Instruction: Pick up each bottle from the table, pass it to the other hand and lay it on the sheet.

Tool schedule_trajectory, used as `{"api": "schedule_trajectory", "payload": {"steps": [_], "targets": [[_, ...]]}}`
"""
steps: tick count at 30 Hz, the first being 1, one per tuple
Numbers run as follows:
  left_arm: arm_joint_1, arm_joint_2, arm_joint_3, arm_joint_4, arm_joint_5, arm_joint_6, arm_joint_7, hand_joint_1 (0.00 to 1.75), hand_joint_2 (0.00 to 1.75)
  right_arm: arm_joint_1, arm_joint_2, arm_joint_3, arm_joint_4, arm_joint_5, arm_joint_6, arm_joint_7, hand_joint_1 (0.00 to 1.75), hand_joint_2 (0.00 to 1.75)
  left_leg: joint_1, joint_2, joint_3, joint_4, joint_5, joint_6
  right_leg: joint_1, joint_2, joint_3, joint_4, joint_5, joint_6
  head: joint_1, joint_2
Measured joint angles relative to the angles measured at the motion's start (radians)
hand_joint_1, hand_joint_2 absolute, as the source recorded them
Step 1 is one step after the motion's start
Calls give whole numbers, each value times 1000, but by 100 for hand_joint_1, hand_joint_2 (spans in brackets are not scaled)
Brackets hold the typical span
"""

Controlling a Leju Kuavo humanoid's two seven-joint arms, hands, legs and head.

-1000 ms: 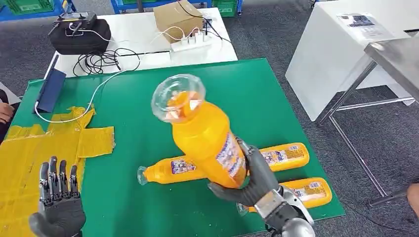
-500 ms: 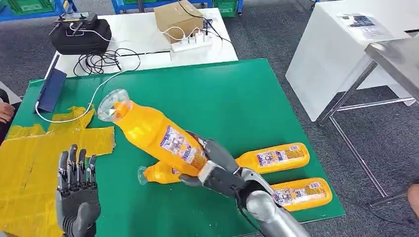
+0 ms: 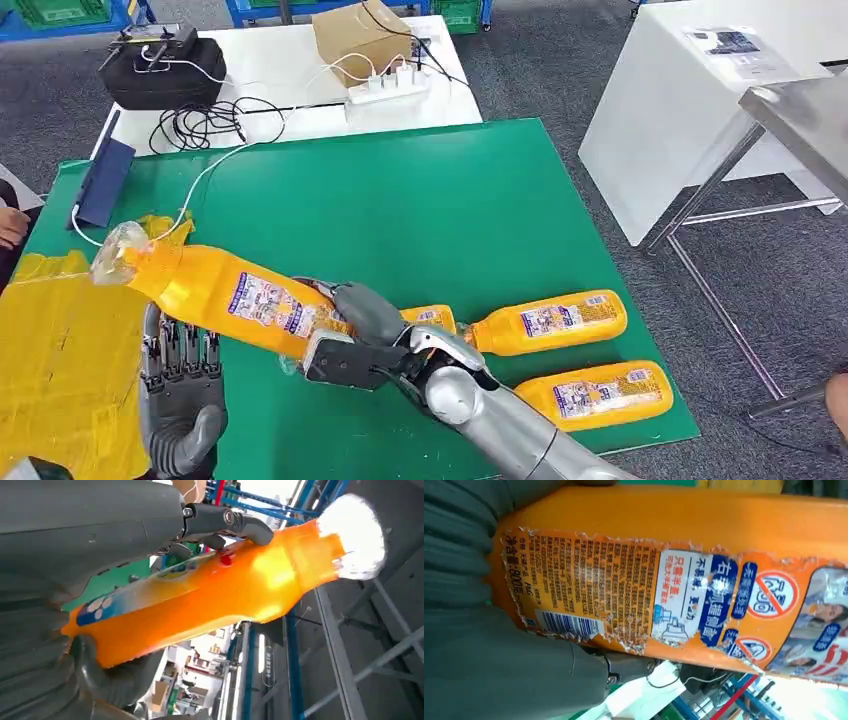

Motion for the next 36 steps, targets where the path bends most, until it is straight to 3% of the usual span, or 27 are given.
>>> {"api": "schedule_trajectory", "payload": {"steps": [15, 26, 27, 28, 36], "targets": [[-1, 12, 5, 48, -32, 56, 16, 0, 175, 6, 59, 183, 54, 75, -50, 11, 175, 175, 0, 0, 0, 0, 0, 0, 0, 0, 0, 0, 0, 0, 0, 0], [1, 16, 4, 59, -31, 74, 26, 0, 175, 5, 73, 204, 104, 69, -52, 8, 175, 175, 0, 0, 0, 0, 0, 0, 0, 0, 0, 0, 0, 0, 0, 0], [1, 17, 3, 59, -30, 76, 29, 80, 175, 5, 73, 204, 107, 68, -51, 8, 175, 175, 0, 0, 0, 0, 0, 0, 0, 0, -1, 0, 0, 0, 0, 0], [2, 18, 2, 59, -28, 80, 30, 175, 175, 5, 73, 204, 109, 66, -51, 8, 175, 175, 0, 0, 0, 0, 0, 0, 0, 0, -1, 0, 0, 0, 0, 0], [4, 23, -5, 59, 27, 76, 27, 175, 175, 4, 75, 206, 133, 53, -53, 2, 175, 175, 0, 0, 0, 0, 0, 0, 0, 0, -1, 0, 0, 0, 0, 0]]}}
